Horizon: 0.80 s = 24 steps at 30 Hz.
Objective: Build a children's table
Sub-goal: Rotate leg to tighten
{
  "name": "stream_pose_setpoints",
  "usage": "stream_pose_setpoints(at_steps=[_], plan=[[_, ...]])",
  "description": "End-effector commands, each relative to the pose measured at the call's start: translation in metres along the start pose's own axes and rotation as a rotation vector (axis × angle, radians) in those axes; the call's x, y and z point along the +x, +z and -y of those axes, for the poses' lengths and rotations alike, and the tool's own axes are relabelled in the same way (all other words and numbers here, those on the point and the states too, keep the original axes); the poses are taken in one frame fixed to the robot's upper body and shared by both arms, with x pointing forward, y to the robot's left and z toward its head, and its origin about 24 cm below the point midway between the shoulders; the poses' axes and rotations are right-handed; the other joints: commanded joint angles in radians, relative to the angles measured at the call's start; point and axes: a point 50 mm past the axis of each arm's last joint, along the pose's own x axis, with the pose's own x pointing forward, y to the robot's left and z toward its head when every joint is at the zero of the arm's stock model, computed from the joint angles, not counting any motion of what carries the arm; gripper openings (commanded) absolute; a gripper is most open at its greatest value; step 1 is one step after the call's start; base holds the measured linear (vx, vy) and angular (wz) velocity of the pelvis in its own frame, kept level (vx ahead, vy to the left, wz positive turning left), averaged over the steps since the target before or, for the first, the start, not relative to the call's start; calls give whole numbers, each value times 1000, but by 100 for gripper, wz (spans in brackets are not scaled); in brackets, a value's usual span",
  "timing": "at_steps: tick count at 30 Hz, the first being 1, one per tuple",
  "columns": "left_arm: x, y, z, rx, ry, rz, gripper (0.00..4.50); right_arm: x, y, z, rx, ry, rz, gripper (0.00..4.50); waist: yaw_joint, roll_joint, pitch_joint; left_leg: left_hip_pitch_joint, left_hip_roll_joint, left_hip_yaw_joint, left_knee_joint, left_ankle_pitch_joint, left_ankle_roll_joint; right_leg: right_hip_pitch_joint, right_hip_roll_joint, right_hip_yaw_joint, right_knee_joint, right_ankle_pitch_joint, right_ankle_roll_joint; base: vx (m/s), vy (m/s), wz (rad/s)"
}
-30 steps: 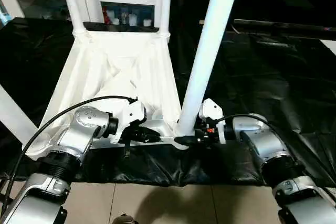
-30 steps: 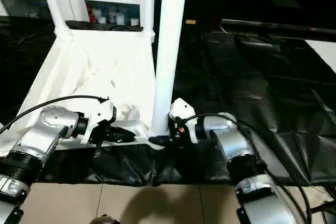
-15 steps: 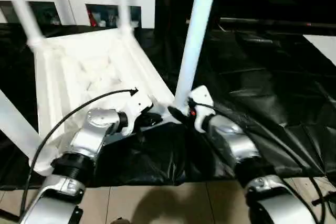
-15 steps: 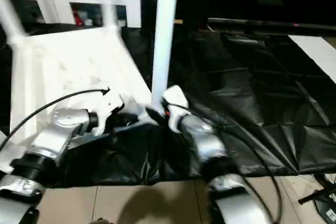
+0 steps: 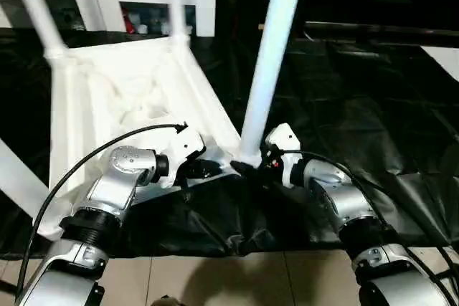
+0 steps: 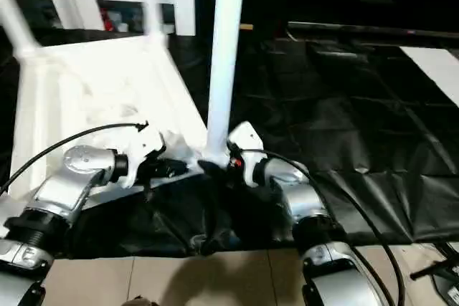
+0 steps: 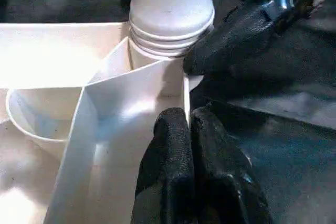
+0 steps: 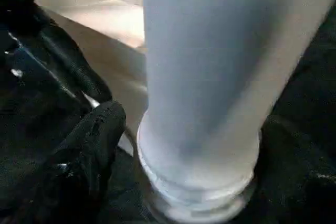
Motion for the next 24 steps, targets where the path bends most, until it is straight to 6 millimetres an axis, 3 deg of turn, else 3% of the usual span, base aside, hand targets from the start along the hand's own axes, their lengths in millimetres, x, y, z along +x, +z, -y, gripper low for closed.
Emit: stream_pose_setpoints(at_steps=[1,7,8,15,21,24], plan=[[10,15,9,71,-109,56,0,11,5,-26,-58,280,-9,384,5,7,-57,8,53,-22,-53,-151,50,48,-96,58,-68,-37,-223,0,0,0],[0,11,7,74,-169,34,0,-3,7,-22,-98,410,-38,384,27,10,-56,11,57,-21,-53,-168,41,42,-97,59,-70,-79,-216,0,0,0],[-2,11,7,73,-179,31,0,-5,7,-22,-102,437,-46,360,31,9,-56,12,57,-20,-53,-168,40,41,-97,59,-69,-76,-216,0,0,0],[-5,11,6,67,-200,29,0,-9,6,-28,-101,552,-78,314,39,9,-59,10,56,-22,-52,-145,43,43,-97,57,-64,-54,-217,0,0,0],[-4,10,5,57,-164,30,0,-7,4,-29,-102,544,-78,274,44,9,-58,10,55,-22,-51,-148,39,43,-99,58,-67,-75,-212,0,0,0],[1,11,1,30,-85,45,0,-2,3,-29,-78,468,-54,271,44,5,-58,10,55,-22,-52,-147,36,42,-97,57,-67,-74,-210,0,0,0]])
